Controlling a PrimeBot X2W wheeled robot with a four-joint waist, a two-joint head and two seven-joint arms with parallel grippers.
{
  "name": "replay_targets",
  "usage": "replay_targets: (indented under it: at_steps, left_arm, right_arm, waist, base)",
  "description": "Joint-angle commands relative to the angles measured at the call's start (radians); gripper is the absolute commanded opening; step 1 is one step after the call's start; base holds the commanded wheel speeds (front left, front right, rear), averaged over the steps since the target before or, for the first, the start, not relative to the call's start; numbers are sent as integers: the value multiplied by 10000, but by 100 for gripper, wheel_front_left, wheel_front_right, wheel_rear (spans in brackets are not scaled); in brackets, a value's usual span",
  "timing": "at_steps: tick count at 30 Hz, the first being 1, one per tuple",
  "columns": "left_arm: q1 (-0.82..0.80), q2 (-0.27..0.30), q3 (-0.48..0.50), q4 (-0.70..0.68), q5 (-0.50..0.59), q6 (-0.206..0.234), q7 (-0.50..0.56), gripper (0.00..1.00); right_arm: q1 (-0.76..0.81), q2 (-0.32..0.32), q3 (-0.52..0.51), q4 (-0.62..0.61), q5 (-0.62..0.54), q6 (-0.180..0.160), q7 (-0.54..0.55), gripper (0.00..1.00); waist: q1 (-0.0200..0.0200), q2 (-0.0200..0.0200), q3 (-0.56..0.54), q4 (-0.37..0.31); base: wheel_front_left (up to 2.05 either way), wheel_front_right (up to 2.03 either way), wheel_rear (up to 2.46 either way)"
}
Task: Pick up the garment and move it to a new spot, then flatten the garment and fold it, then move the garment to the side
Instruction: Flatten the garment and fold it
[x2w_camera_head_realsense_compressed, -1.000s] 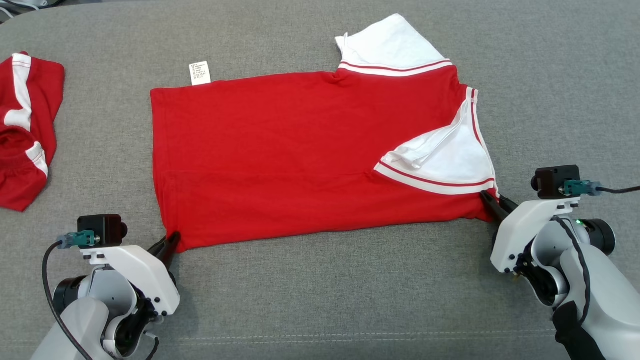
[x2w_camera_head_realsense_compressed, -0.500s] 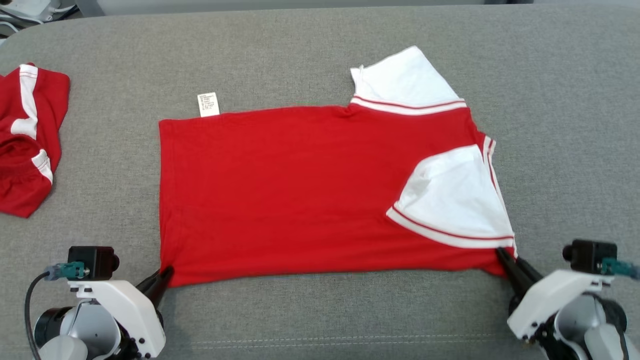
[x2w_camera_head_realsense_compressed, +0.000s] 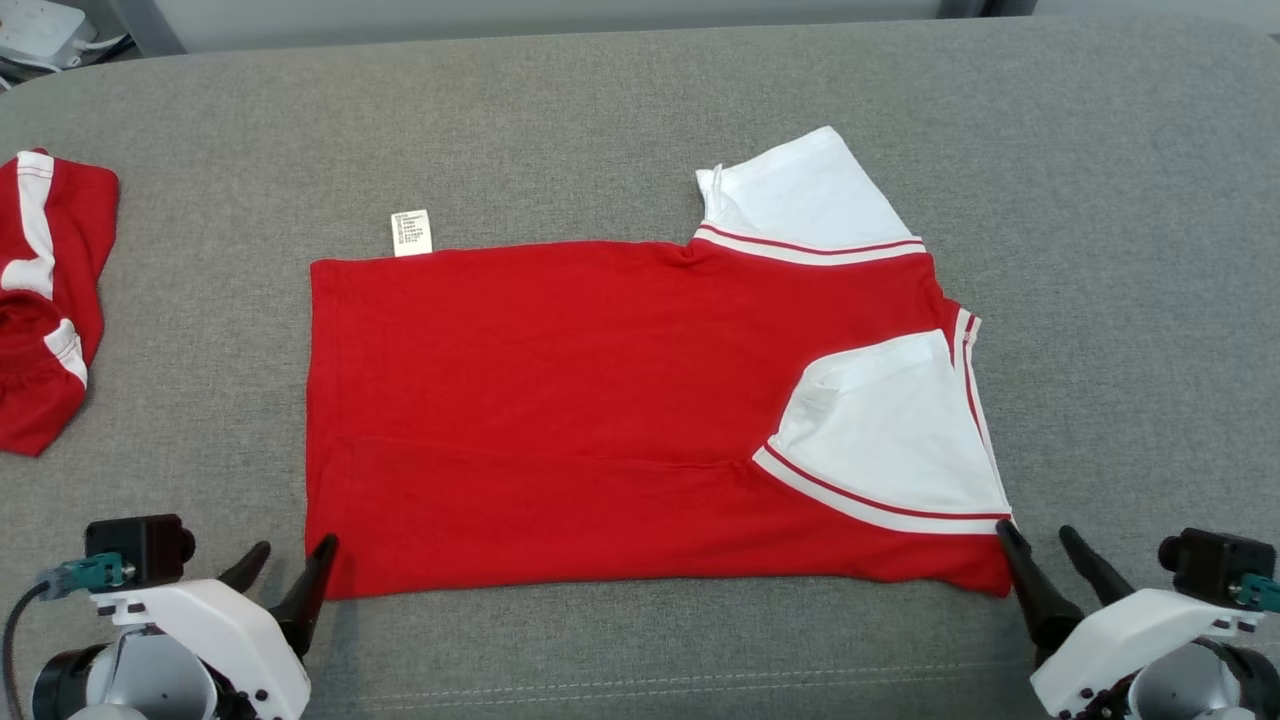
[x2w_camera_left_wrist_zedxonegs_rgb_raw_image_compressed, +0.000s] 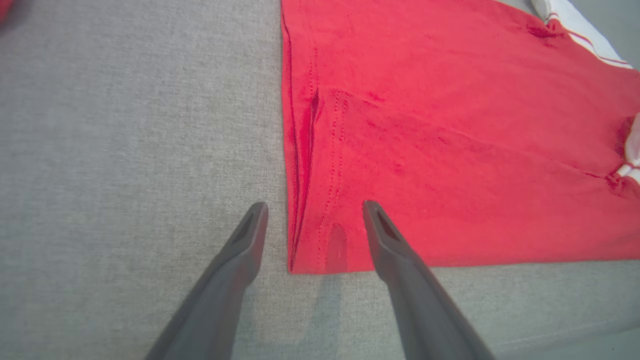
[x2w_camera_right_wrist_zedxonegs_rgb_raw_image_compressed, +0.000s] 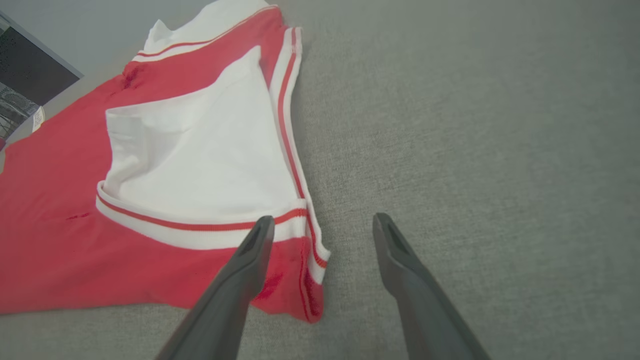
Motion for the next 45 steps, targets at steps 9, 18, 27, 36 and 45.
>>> replay_targets:
  at_steps: [9, 18, 27, 36, 45]
  left_arm:
    - [-327, 244, 1482, -1609, 862, 761, -2421, 100]
    - [-1780, -45, 1634, -1645, 1840, 1093, -4034, 100]
    - [-3453, -70, 739, -221, 1745, 204, -3120, 100]
    - [-6092, -141, 0, 1969, 1025, -1368, -1391, 100]
    - [-8271, -197, -506, 3821, 616, -2230, -399, 100]
  right_arm:
    - [-298, -81, -1103, -1241, -1725, -29, -1938, 100]
    - [-1969, 112, -1473, -1566, -3039, -29, -2966, 100]
    - [-4129, -536, -642, -287, -3029, -29, -2289, 100]
    - [-7230, -1590, 1181, 1667, -2532, -29, -665, 100]
    - [-10327, -2037, 3061, 3812, -1372, -29, 863, 100]
  waist:
    - [0, 0, -162, 112]
    - [0, 0, 298, 96]
    - [0, 0, 1183, 297]
    - [0, 0, 2463, 779]
    - [0, 0, 3417, 1059]
  base:
    - [0, 0, 0]
    - [0, 0, 0]
    - [0, 0, 0]
    - [0, 0, 0]
    - [0, 0, 0]
